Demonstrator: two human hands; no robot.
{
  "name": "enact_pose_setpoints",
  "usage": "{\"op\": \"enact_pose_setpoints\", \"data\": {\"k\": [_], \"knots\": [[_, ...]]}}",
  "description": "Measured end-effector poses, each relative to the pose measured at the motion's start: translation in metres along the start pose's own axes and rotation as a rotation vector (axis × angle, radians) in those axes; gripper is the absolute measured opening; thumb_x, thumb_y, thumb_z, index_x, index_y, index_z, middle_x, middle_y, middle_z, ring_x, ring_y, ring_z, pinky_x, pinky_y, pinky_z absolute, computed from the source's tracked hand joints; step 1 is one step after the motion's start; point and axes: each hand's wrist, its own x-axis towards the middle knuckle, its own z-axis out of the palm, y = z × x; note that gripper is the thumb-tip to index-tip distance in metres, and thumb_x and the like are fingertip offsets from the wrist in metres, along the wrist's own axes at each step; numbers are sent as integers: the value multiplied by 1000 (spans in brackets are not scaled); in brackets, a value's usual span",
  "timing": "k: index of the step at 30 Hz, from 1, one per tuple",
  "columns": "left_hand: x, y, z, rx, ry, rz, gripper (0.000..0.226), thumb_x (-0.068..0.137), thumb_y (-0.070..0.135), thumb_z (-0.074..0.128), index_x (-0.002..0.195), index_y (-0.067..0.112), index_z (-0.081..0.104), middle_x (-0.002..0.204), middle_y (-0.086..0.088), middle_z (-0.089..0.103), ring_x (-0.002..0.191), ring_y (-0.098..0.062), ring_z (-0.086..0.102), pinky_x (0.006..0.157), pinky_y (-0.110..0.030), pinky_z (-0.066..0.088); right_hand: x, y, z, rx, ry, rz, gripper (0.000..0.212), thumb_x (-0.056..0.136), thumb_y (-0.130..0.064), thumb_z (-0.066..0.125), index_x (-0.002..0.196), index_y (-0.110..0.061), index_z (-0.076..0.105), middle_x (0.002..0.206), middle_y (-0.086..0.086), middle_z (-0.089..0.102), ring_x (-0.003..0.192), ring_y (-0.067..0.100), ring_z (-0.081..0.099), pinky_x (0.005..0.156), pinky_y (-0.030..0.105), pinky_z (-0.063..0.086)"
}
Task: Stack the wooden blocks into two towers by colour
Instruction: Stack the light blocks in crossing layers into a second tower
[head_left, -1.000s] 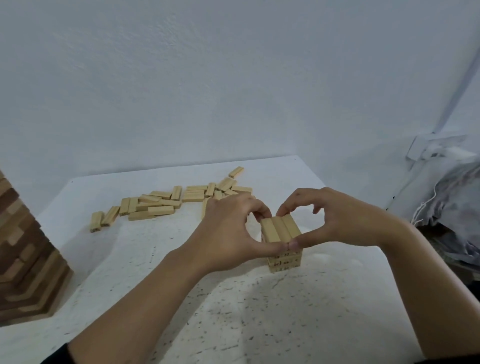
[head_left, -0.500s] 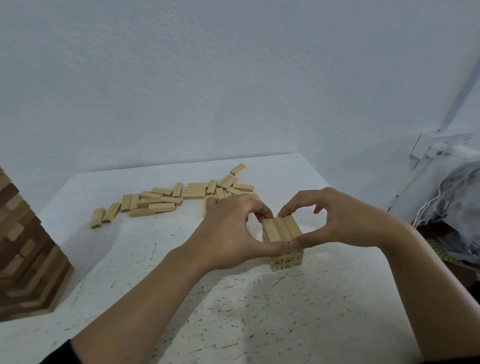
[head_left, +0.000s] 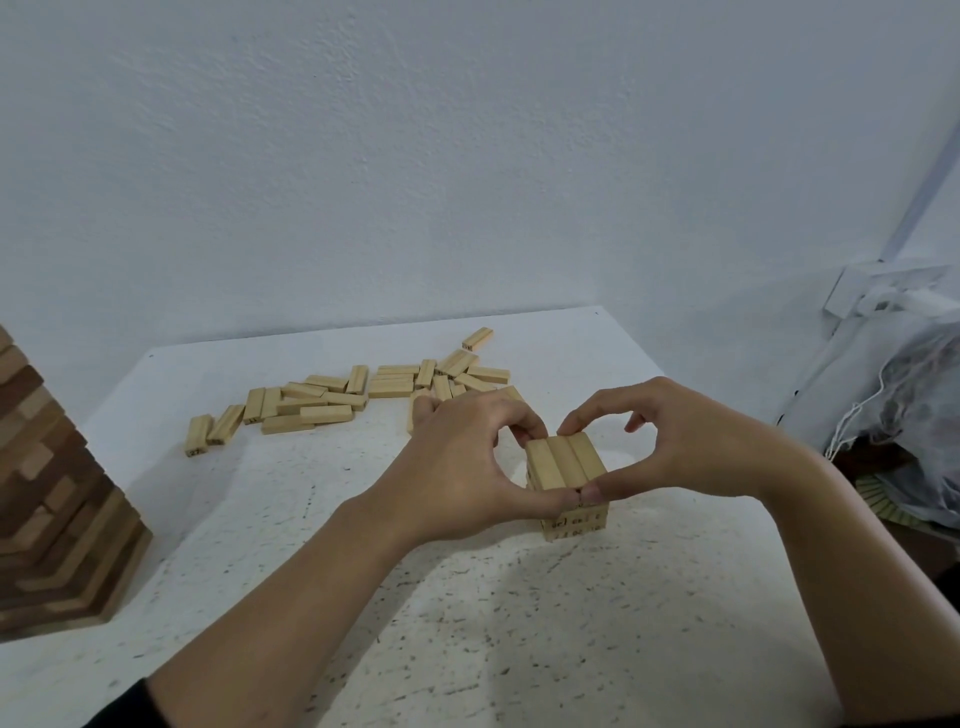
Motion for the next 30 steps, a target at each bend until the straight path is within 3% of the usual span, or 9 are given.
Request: {"op": "enact_pose_setpoints", "data": {"k": [6, 14, 24, 30], "knots": [[-1, -3, 3, 6, -11, -1, 61, 62, 81, 74, 108, 41, 67, 93, 28, 56, 94, 15, 42, 99, -40, 29, -2, -4, -1, 20, 13, -9, 51, 64, -54, 85, 112, -50, 68, 118, -43, 58, 118, -20, 44, 93, 14, 36], [-1, -4, 5, -1, -17, -13, 65, 60, 84, 72, 110, 42, 68, 97, 29, 55, 96, 15, 42, 90, -34, 25, -6, -4, 0, 45, -24, -6, 60, 68, -48, 89, 123, -45, 65, 125, -33, 61, 126, -8, 50, 109, 31, 41], [-1, -3, 5, -21, -21, -34, 64, 60, 83, 72, 108, 41, 70, 99, 26, 57, 97, 7, 47, 97, -39, 27, -6, -5, 3, 68, -21, 8, 49, 70, -41, 89, 114, -44, 69, 118, -36, 63, 120, -12, 51, 107, 26, 39], [-1, -2, 4, -17, -38, -39, 67, 59, 84, 71, 111, 42, 70, 100, 25, 57, 97, 7, 47, 99, -39, 28, -8, -6, 3, 63, -27, 23, 57, 70, -41, 90, 122, -45, 65, 123, -34, 62, 123, -11, 51, 112, 34, 39]]}}
